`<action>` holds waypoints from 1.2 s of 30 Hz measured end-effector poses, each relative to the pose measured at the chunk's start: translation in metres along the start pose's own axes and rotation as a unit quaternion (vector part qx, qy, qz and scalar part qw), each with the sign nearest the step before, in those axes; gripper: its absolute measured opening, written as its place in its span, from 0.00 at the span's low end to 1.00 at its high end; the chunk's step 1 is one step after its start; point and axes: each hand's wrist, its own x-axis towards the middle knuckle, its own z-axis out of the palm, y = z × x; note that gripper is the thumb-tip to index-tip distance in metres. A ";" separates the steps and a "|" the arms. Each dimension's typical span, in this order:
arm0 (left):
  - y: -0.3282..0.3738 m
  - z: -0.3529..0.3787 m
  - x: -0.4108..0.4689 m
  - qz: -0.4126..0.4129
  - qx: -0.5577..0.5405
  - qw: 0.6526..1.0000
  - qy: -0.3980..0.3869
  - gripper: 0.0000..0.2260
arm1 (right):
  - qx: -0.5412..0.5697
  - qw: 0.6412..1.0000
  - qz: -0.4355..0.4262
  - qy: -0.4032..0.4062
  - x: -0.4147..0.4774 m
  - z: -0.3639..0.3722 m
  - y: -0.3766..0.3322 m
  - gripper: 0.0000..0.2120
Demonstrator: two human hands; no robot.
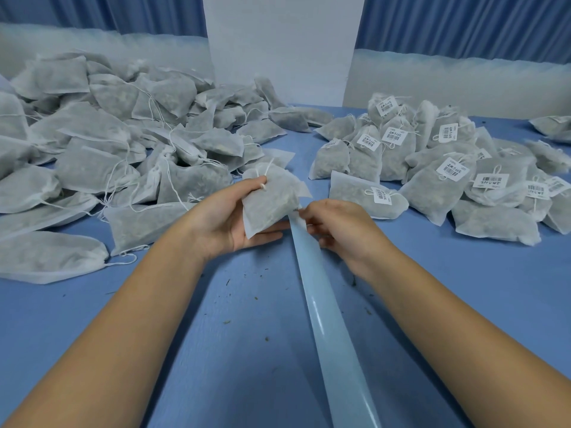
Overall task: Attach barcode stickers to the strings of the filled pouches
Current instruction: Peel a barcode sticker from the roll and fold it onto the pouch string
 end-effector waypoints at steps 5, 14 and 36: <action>0.000 -0.001 -0.001 0.003 -0.016 1.000 0.004 0.14 | -0.049 0.997 -0.040 0.035 0.001 0.001 0.004 0.06; 0.001 0.002 -0.004 0.015 -0.007 1.000 0.005 0.20 | -0.053 0.992 -0.089 0.073 0.001 0.000 0.002 0.08; 0.002 -0.004 -0.002 -0.019 -0.053 0.998 0.007 0.19 | -0.100 0.975 -0.191 0.044 -0.002 -0.001 0.001 0.09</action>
